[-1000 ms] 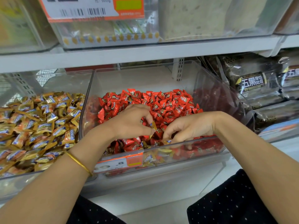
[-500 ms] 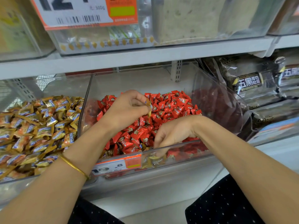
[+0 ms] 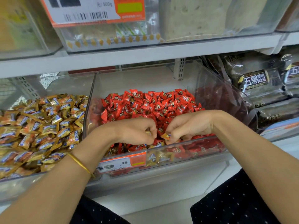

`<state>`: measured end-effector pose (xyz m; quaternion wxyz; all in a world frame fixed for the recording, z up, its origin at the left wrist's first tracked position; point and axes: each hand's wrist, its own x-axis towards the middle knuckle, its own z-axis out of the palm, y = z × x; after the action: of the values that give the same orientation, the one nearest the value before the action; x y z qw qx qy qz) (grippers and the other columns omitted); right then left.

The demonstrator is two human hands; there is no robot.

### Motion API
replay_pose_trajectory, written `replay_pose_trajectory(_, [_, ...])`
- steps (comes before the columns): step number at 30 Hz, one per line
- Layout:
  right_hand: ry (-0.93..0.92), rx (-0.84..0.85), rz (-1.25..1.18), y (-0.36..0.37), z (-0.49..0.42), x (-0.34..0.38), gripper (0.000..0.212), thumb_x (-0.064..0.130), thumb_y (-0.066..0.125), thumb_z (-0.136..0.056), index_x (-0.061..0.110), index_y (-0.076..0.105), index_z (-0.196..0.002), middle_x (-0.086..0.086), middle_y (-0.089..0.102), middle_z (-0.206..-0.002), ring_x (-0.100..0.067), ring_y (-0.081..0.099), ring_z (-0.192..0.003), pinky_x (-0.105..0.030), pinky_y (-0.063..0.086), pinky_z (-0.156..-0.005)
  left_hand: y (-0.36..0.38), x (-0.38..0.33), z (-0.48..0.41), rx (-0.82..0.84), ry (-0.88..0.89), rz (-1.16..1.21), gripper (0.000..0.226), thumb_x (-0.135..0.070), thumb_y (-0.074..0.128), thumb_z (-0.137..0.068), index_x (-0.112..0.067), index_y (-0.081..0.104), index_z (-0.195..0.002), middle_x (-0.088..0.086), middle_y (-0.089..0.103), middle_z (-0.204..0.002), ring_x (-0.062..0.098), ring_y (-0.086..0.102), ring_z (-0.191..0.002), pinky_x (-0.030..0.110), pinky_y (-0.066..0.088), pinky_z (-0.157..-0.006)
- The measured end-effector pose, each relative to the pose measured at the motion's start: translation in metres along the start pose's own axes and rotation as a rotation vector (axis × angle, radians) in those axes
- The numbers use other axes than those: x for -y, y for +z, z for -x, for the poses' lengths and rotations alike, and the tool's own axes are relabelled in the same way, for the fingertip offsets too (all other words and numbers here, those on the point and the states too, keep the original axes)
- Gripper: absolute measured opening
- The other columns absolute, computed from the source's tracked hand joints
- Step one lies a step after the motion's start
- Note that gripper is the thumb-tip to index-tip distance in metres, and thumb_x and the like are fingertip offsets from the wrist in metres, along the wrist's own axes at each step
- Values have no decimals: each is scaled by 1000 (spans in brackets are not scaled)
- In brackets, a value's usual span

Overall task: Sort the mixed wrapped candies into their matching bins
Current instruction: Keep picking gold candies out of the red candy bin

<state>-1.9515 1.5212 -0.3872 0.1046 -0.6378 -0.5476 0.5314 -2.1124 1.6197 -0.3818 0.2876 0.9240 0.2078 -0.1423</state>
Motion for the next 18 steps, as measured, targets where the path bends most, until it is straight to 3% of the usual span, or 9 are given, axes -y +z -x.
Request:
replay_pose_trajectory(3, [5, -42, 55, 6, -4, 2, 14, 10, 56, -88, 16, 66, -80, 3, 60, -77, -8, 50, -70, -21, 37, -57, 3, 5, -5, 27, 44, -149, 27, -19, 59, -89, -23, 60, -116, -14, 48, -104, 5, 46, -102, 21, 39, -89])
replay_pose_trajectory(6, [13, -79, 92, 9, -6, 5, 10, 11, 63, -84, 12, 70, -90, 3, 65, -78, -5, 54, -66, -23, 40, -59, 4, 3, -9, 83, 70, -247, 35, -24, 57, -92, -19, 56, -127, -4, 51, -114, 7, 44, -101, 19, 36, -89])
replay_pose_trajectory(8, [45, -104, 147, 10, -6, 5, 18, 12, 68, -80, 10, 69, -98, 4, 65, -74, -7, 56, -66, -27, 43, -67, 6, 2, -12, 115, 59, -289, 42, -30, 62, -88, -21, 55, -129, -2, 52, -119, 9, 45, -100, 17, 35, -83])
replay_pose_trajectory(12, [119, -162, 179, 8, -5, 6, 12, 4, 56, -84, 7, 61, -94, 7, 61, -65, -6, 52, -58, -21, 38, -52, 10, 4, -19, 132, 23, -299, 45, -20, 64, -87, -30, 53, -130, -4, 56, -120, 9, 45, -90, 18, 34, -75])
replay_pose_trajectory(15, [109, -226, 128, 7, -4, 3, 10, 2, 51, -83, 11, 52, -81, -2, 61, -78, -15, 55, -72, -23, 41, -56, 12, 6, -21, 84, 42, -318, 36, -17, 63, -88, -30, 59, -121, -6, 58, -107, 10, 47, -86, 22, 37, -72])
replay_pose_trajectory(18, [61, -313, -39, 5, -3, 0, 21, -8, 45, -81, 13, 48, -82, -6, 57, -78, -17, 55, -71, -24, 43, -55, 14, 9, -20, 29, 78, -298, 24, -19, 63, -87, -30, 65, -108, -16, 52, -87, 9, 48, -82, 24, 40, -71])
